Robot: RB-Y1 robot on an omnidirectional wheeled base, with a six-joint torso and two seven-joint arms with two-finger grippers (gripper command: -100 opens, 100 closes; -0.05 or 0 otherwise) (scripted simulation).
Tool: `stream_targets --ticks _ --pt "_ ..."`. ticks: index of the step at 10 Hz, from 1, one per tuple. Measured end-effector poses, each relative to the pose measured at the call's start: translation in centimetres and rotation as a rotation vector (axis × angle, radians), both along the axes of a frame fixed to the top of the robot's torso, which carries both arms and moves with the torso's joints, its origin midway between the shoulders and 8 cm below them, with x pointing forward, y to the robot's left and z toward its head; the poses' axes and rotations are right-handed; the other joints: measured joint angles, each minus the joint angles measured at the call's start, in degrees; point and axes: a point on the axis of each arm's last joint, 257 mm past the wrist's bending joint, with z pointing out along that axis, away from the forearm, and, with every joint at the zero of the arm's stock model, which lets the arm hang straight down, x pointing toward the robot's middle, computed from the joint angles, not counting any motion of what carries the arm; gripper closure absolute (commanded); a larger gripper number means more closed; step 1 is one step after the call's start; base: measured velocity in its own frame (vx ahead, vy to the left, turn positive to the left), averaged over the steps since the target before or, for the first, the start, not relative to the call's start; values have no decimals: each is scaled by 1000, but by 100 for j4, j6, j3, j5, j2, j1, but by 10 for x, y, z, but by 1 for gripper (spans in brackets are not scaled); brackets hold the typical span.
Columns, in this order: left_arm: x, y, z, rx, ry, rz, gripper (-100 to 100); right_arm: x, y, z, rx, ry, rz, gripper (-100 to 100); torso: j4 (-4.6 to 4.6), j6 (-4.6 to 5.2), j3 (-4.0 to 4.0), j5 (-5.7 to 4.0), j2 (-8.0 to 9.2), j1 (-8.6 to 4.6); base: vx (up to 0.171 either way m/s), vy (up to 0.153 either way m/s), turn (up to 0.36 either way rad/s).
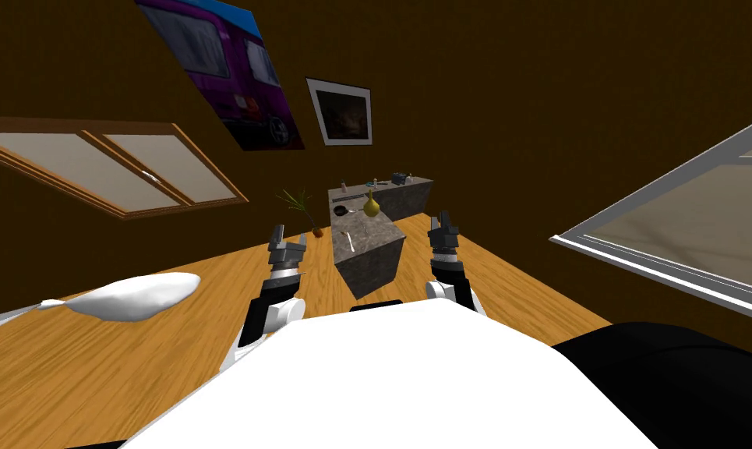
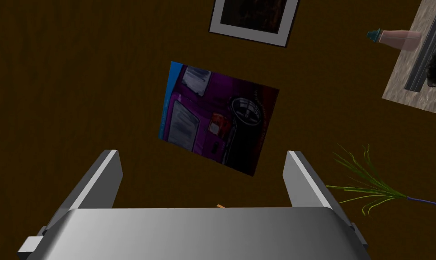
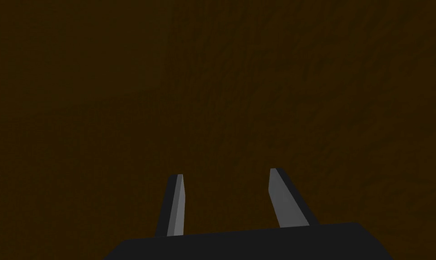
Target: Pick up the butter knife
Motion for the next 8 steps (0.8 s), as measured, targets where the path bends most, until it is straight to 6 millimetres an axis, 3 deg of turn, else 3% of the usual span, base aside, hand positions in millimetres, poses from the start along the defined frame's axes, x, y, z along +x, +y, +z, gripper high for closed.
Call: stream_targets --ticks 8 --pt "30 21 -42 19 219 -53 -100 0 0 0 0 0 0 0 0 -1 -1 0 -2 1 -27 14 -161"
